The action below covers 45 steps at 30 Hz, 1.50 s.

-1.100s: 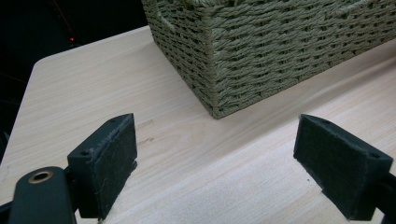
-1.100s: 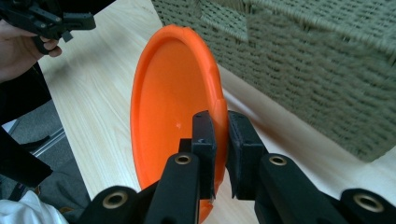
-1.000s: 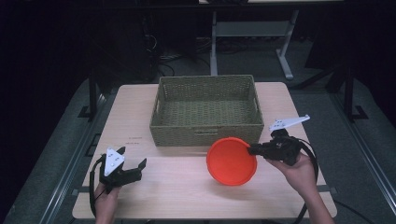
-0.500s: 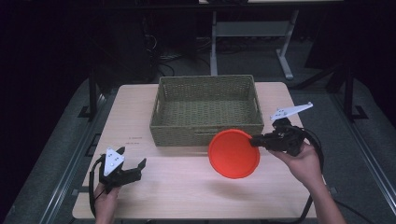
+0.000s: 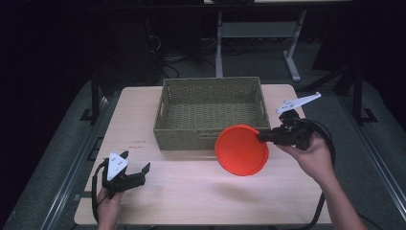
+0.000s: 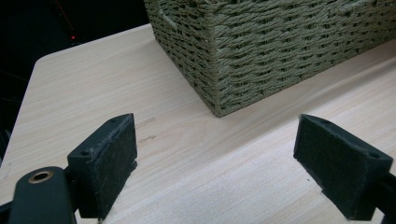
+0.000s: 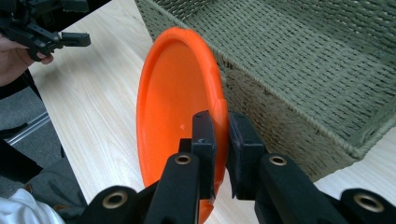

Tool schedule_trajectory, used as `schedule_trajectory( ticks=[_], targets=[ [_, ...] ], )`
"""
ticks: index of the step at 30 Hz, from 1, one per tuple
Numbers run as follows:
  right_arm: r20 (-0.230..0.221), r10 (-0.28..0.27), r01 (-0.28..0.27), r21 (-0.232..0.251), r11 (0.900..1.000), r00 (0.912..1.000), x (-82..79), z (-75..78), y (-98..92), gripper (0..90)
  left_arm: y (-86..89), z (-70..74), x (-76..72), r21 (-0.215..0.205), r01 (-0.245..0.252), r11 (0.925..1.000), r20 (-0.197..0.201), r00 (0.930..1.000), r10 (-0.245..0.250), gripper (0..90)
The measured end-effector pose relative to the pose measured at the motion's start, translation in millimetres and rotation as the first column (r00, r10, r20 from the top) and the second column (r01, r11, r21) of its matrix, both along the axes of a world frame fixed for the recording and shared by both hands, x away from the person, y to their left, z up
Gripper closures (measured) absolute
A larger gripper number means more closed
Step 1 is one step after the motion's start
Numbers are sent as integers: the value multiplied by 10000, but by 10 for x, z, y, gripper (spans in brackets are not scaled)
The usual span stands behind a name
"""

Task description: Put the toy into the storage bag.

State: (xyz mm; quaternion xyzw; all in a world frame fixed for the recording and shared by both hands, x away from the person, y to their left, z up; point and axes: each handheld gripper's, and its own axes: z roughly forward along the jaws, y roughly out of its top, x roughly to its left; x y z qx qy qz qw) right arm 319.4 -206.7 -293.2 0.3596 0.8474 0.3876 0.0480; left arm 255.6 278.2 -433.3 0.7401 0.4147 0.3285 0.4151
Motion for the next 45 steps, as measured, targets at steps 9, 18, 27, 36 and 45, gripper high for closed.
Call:
schedule_trajectory(
  ticks=[9, 18, 27, 36, 45],
  targets=[
    [59, -45, 45, -6, 10000, 10000, 46, 95, 35, 819, 0, -2, -1, -8, -9, 10000, -2, 10000, 9, 128],
    [172, 8, -9, 58, 10000, 9999, 110, 204, 66, 818, 4, -1, -3, 14, -15, 10000, -4, 10000, 15, 128],
    [231, 46, -45, -74, 10000, 9997, 175, 319, 93, 818, 0, -2, -1, 19, 10, 10000, -19, 10000, -10, 128],
    [308, 3, -1, -59, 10000, 9995, 228, 416, 114, 818, 8, -3, 0, 32, -5, 10000, -29, 10000, 5, 128],
    [344, -15, 20, -167, 9999, 9994, 311, 493, 190, 818, 9, -3, -2, 19, -6, 10000, -26, 10000, 6, 128]
  ],
)
